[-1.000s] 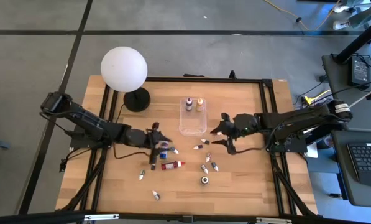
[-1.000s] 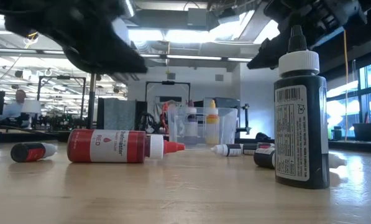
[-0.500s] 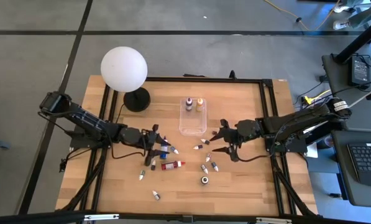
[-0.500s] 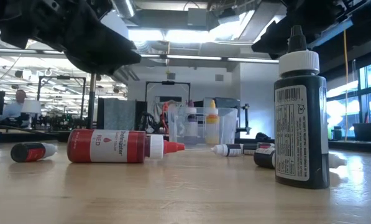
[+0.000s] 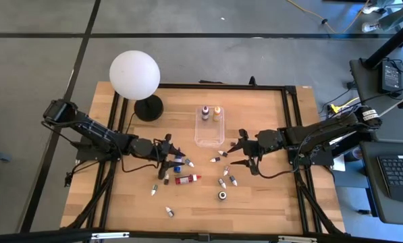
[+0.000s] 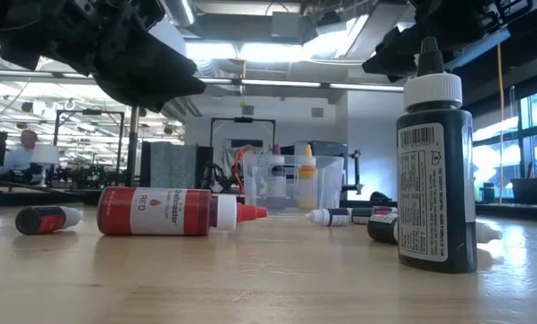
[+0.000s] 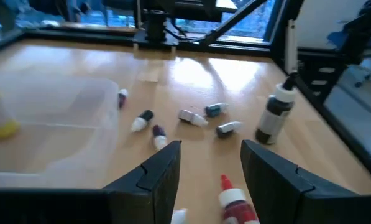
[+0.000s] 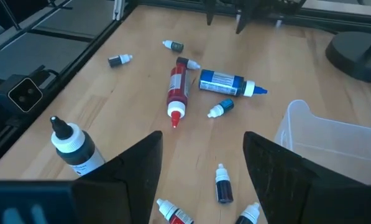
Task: Pick & Place food coloring
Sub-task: Put the small green food coloring bottle in the transparent bin
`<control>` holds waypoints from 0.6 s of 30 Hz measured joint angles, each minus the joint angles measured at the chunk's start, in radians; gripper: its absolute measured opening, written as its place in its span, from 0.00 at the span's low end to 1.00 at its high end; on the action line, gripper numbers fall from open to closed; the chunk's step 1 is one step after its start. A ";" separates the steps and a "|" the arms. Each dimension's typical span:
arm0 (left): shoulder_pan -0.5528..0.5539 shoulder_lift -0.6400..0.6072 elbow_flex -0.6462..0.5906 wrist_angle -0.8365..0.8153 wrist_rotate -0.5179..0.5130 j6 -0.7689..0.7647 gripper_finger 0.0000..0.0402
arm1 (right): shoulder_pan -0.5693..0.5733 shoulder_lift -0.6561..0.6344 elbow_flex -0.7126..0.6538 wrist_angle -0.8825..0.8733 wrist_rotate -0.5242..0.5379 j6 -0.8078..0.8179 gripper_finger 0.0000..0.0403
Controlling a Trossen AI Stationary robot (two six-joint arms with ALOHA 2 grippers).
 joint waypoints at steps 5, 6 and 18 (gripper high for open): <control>0.000 0.000 0.000 -0.013 -0.029 -0.016 0.41 | 0.000 0.000 0.000 0.000 0.000 0.000 0.56; 0.000 0.000 0.000 -0.017 -0.024 -0.022 0.41 | 0.000 0.000 0.000 0.000 0.000 0.000 0.56; -0.018 0.000 0.210 -0.531 0.057 -0.118 0.35 | 0.000 0.000 0.000 -0.001 0.000 -0.001 0.56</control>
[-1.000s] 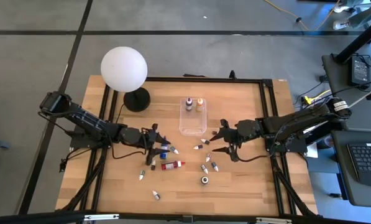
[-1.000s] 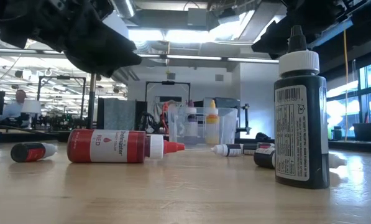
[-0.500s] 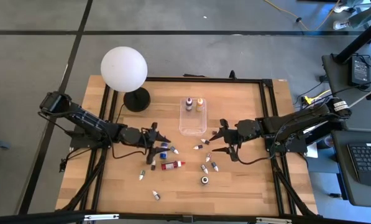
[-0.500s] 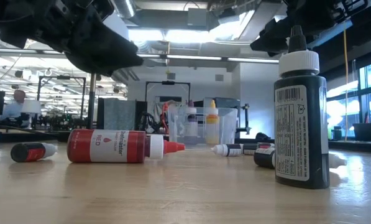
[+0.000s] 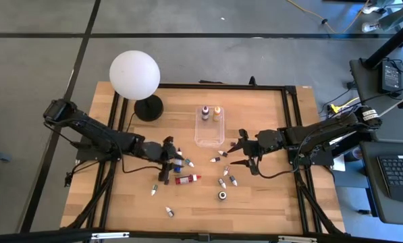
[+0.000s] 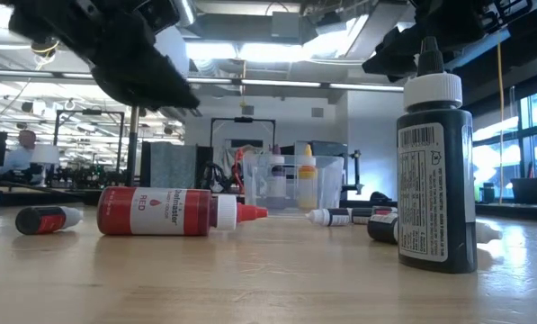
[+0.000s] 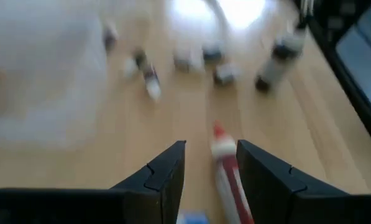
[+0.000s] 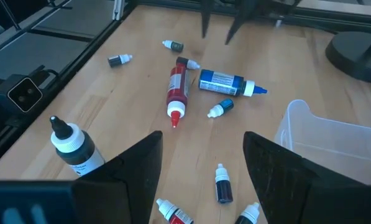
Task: Pick & Place food coloring
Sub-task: Put the small green food coloring bottle in the transparent bin
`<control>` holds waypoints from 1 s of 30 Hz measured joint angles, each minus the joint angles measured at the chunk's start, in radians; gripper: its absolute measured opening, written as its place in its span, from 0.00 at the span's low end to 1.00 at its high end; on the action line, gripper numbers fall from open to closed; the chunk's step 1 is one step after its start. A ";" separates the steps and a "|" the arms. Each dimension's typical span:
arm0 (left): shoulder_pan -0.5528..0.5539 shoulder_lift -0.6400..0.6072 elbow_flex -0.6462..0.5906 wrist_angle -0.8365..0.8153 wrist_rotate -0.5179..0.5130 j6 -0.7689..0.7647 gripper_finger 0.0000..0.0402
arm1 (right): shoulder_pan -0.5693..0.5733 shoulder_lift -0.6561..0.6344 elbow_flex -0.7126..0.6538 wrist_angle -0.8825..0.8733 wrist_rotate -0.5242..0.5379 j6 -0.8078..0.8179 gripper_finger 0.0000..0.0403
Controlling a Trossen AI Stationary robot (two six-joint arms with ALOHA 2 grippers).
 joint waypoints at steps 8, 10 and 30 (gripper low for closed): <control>-0.087 0.000 0.211 -0.570 0.043 -0.351 0.33 | 0.000 0.000 0.000 0.000 0.000 0.000 0.56; -0.107 0.000 0.216 -0.584 0.078 -0.460 0.32 | 0.000 0.000 0.000 0.000 0.000 0.000 0.56; -0.262 0.005 0.216 -0.667 0.080 -0.897 0.57 | 0.000 0.000 0.000 -0.007 -0.001 0.048 0.56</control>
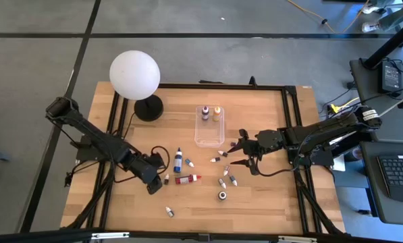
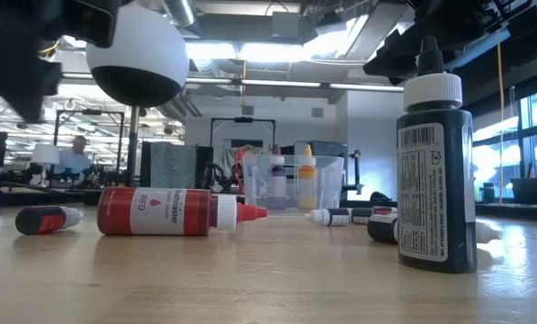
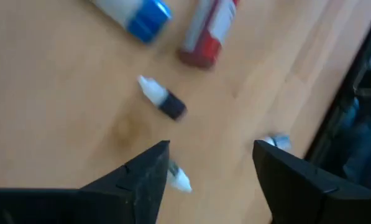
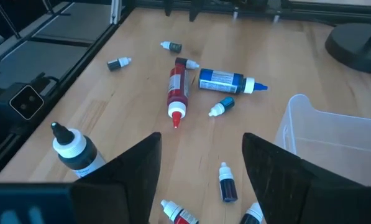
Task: Pick & Place food coloring
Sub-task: Put the small green food coloring bottle in the transparent bin
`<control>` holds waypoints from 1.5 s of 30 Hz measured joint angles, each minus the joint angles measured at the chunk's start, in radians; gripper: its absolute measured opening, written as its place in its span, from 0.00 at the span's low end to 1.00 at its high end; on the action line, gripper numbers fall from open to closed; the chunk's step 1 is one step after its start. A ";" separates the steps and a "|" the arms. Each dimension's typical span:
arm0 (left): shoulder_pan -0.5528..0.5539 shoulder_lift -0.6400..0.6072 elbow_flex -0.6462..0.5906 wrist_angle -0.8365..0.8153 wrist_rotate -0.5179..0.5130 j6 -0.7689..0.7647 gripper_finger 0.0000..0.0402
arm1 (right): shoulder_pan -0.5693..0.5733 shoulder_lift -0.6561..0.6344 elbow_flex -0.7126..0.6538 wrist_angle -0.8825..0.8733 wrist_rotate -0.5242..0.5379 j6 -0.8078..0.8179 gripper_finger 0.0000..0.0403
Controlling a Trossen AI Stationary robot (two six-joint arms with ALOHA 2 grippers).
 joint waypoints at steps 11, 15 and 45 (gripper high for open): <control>-0.076 0.086 0.000 -0.033 -0.019 -0.239 0.58 | -0.001 0.000 0.000 -0.001 0.000 -0.003 0.56; -0.076 0.149 0.000 -0.032 0.027 -0.271 0.56 | -0.001 0.000 0.000 -0.001 0.000 -0.018 0.56; -0.059 0.349 0.002 -0.057 0.122 -0.258 0.39 | 0.000 0.001 0.000 -0.016 0.081 -0.024 0.56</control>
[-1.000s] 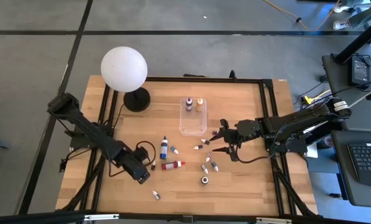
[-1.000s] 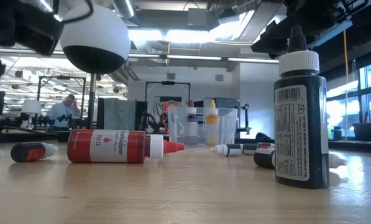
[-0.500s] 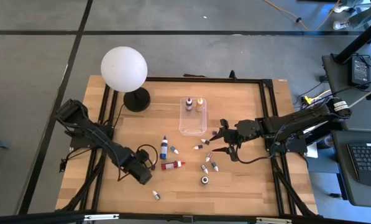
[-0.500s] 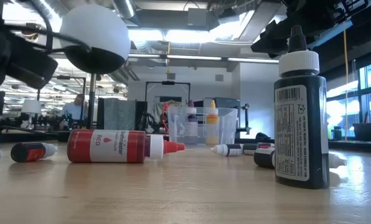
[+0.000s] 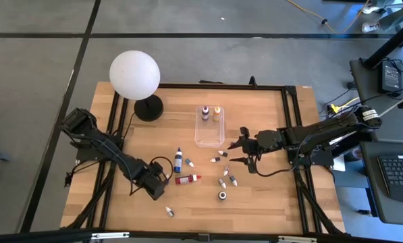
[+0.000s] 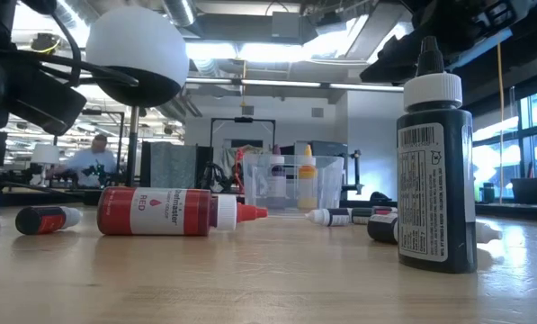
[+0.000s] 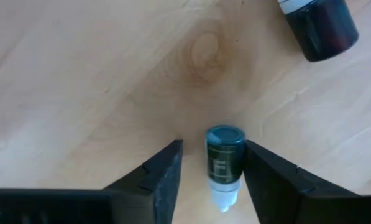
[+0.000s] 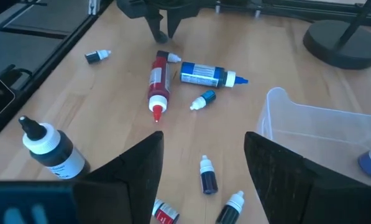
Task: Pick & Place food coloring
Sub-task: Put the small green food coloring bottle in the transparent bin
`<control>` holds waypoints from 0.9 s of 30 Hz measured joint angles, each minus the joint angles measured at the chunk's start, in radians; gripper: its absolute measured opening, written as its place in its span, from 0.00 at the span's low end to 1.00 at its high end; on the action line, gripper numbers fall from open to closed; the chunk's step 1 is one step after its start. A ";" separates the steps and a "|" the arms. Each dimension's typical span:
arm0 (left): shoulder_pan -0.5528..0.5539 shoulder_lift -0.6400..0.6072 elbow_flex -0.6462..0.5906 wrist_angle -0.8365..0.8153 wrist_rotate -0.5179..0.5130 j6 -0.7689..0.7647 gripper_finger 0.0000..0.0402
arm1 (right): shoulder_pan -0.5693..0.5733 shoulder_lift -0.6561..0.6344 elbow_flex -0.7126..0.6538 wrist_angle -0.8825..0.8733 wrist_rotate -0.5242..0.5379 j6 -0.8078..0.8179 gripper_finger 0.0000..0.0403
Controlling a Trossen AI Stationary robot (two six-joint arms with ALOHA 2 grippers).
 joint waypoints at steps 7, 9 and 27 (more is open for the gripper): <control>0.011 0.001 0.002 -0.020 0.007 0.046 0.27 | 0.000 0.000 0.000 0.000 -0.001 -0.001 0.56; 0.010 0.002 0.007 -0.027 0.007 0.076 0.24 | 0.000 0.000 0.000 0.000 -0.001 -0.001 0.56; 0.106 -0.037 0.164 -0.083 -0.098 0.350 0.21 | -0.003 0.000 0.000 -0.036 0.165 0.139 0.56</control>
